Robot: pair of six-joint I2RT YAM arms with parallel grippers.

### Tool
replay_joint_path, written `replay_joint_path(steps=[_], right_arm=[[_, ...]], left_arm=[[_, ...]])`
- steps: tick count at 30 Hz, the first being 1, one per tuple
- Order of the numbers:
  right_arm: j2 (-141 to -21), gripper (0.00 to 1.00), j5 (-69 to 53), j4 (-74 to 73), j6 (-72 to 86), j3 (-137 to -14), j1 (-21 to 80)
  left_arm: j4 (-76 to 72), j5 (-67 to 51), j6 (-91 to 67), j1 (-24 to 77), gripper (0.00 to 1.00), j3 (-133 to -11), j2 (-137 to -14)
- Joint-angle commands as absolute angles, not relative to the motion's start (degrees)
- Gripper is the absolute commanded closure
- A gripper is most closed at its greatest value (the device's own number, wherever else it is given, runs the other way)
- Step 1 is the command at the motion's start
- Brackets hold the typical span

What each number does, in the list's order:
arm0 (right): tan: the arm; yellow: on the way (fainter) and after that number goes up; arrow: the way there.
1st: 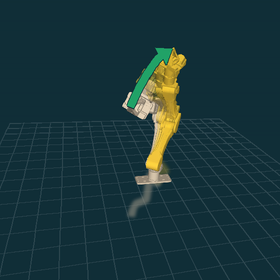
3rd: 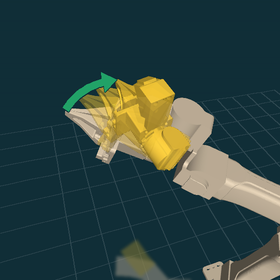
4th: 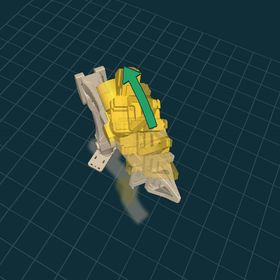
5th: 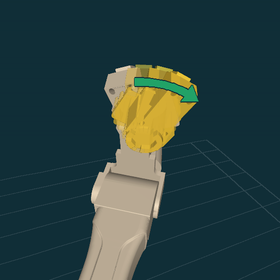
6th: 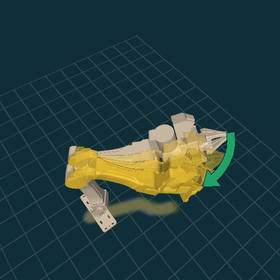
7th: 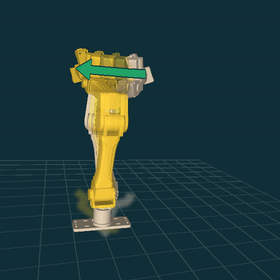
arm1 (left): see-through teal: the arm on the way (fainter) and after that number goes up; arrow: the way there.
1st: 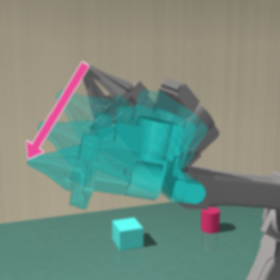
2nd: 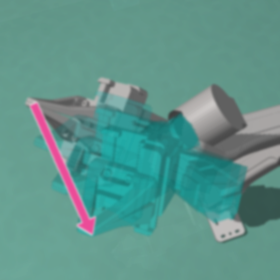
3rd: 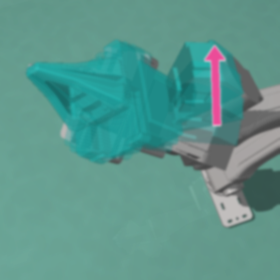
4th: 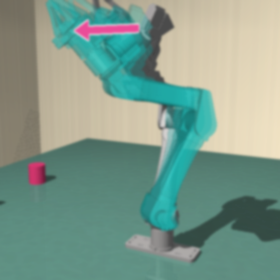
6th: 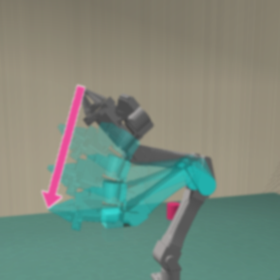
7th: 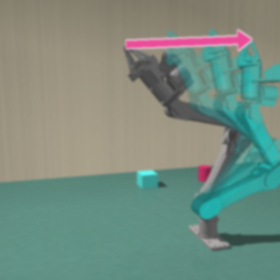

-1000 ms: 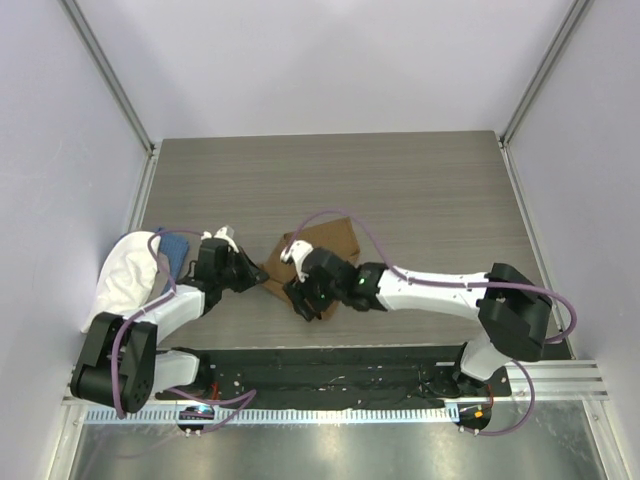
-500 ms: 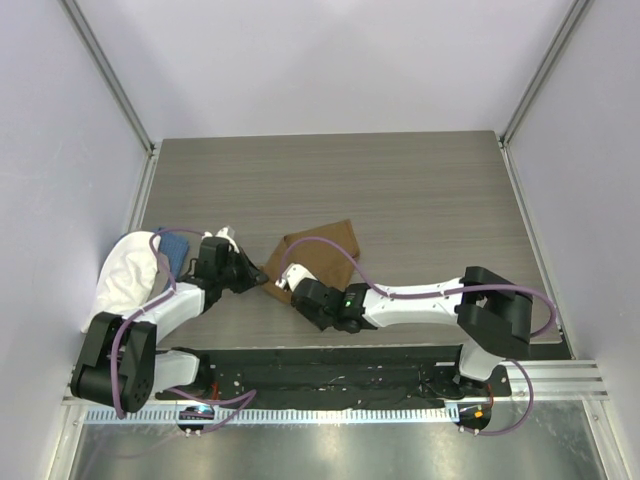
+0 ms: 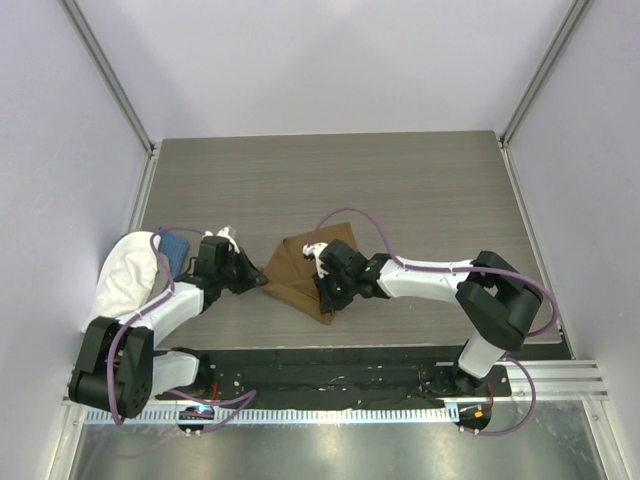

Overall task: Fold the napkin, place the utensils inside, and roll it up
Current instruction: Roll the napkin with the utensil

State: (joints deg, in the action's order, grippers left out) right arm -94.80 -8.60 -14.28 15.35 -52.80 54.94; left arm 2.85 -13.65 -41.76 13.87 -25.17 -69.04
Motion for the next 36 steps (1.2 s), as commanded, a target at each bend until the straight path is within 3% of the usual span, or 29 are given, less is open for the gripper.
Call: replay_joint_path(steps=[1,7,10,11,14,17,23,36], right_arm=[[-98.3,0.99,-21.8,-15.6,16.9,-49.7,51.6],[-99.6,0.98,-19.4,-15.8,16.2,-49.7,51.5],[-97.1,0.83,-17.7,-18.9,15.4,-52.3,51.5],[-96.3,0.71,-16.2,-20.7,15.1,-53.1,51.6],[-91.9,0.55,-12.8,-23.5,14.1,-56.0,52.6],[-88.1,0.50,-9.7,-24.4,13.5,-58.7,55.2],[-88.2,0.50,-8.8,-24.3,14.1,-63.0,59.4],[-91.8,0.76,-16.3,-22.1,17.5,-56.3,58.4]], left_arm=[[5.0,-11.4,-38.7,13.7,1.00,-27.1,-69.0],[5.4,-11.8,-38.3,13.7,1.00,-27.5,-69.7],[5.9,-12.2,-38.3,13.7,1.00,-27.9,-70.7],[6.3,-12.2,-38.2,13.7,1.00,-28.1,-71.0],[6.8,-12.2,-38.1,13.8,1.00,-28.5,-71.4],[6.9,-12.1,-38.1,13.9,1.00,-28.7,-71.5],[7.2,-12.1,-38.1,14.1,1.00,-28.9,-71.6],[8.0,-11.8,-38.1,14.0,1.00,-29.2,-72.1]])
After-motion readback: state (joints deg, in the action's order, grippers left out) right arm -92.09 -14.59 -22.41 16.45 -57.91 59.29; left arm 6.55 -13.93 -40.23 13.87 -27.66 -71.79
